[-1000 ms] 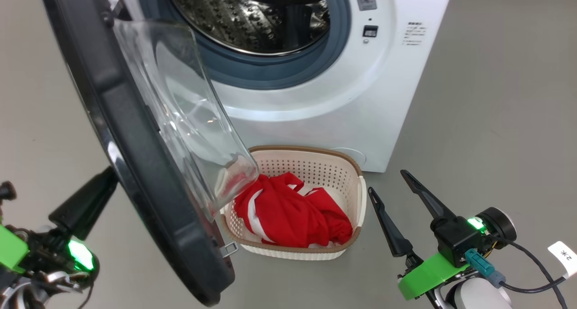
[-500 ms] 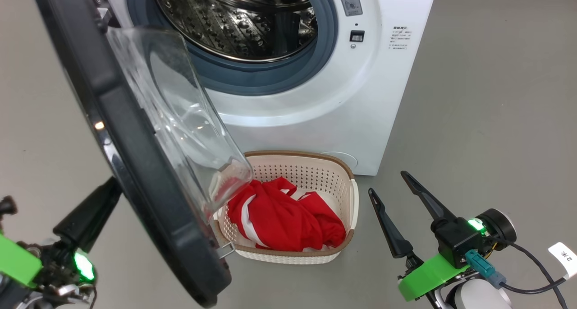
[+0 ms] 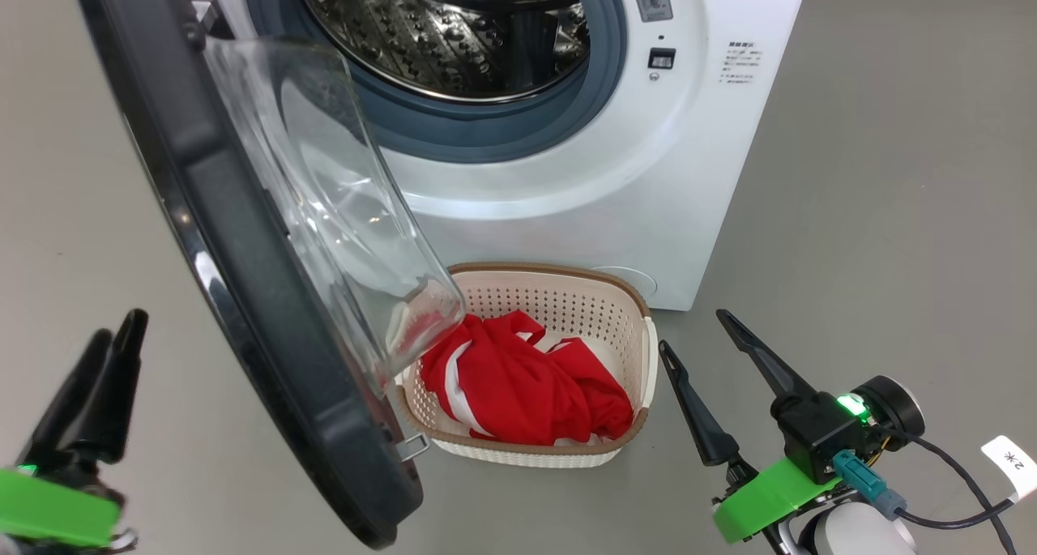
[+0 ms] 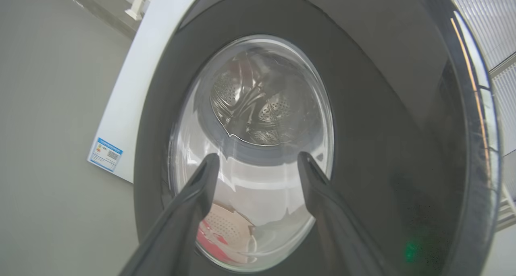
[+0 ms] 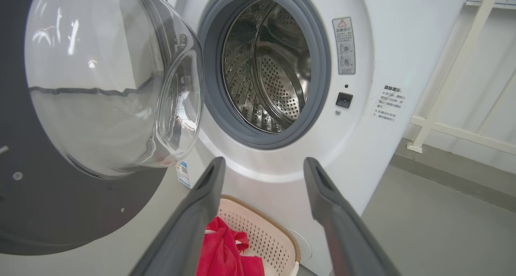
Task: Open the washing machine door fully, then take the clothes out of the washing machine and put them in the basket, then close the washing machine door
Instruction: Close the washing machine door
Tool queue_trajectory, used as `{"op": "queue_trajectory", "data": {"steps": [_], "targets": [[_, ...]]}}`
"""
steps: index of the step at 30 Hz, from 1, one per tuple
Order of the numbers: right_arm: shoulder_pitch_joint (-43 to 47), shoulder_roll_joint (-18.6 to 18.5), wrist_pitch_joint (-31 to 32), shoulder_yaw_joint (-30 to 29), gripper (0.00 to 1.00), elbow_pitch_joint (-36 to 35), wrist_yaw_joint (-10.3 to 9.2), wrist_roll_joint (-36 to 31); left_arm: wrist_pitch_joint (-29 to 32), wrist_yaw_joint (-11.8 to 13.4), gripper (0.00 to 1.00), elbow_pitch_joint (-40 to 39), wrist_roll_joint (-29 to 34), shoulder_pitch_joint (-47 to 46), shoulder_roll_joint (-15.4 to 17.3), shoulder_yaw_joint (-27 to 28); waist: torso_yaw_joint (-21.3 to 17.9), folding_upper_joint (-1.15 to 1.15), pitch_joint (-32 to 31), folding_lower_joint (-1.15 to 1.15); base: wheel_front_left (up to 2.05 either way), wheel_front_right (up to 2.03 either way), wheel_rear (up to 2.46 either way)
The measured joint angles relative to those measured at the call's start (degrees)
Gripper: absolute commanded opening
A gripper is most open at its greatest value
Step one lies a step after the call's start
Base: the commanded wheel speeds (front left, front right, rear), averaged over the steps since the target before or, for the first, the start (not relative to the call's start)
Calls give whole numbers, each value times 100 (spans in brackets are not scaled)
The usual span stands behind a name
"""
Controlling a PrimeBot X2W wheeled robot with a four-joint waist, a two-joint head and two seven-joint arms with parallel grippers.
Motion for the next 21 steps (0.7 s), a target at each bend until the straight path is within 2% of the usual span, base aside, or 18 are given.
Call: {"op": "queue_trajectory", "data": {"steps": [2, 5, 8, 11, 15, 18, 21], "targets": [[-2, 0, 0, -1, 100, 4, 0, 0, -712, -36, 100, 75, 666, 81, 111, -285, 15, 0, 26, 0, 0, 0, 0], [-8, 0, 0, 3, 100, 14, 0, 0, -1819, -43, 100, 179, 1522, 237, 457, -951, 25, 0, 49, 0, 0, 0, 0], [-9, 0, 0, 2, 100, 23, 0, 0, -2805, -43, 100, 532, 2137, 411, 739, -1396, 15, 0, 53, 0, 0, 0, 0], [-10, 0, 0, -31, 100, 13, 0, -7, -3575, -44, 100, 950, 2696, 476, 911, -1600, -3, 0, 59, 0, 0, 0, 0], [-11, -1, 0, -100, 100, -9, 0, -7, -3945, -18, 100, 1262, 3323, 476, 920, -1653, -36, 0, 58, 0, 0, 0, 0], [-11, 0, 0, -100, 100, -11, 0, -7, -3982, 113, 100, 1321, 3754, 475, 872, -1612, -62, 0, 66, 0, 0, 0, 0], [-11, 0, 0, -103, 100, -11, 0, -7, -3983, 118, 100, 1227, 4055, 475, 661, -1441, -83, 0, 68, 0, 0, 0, 0]]}}
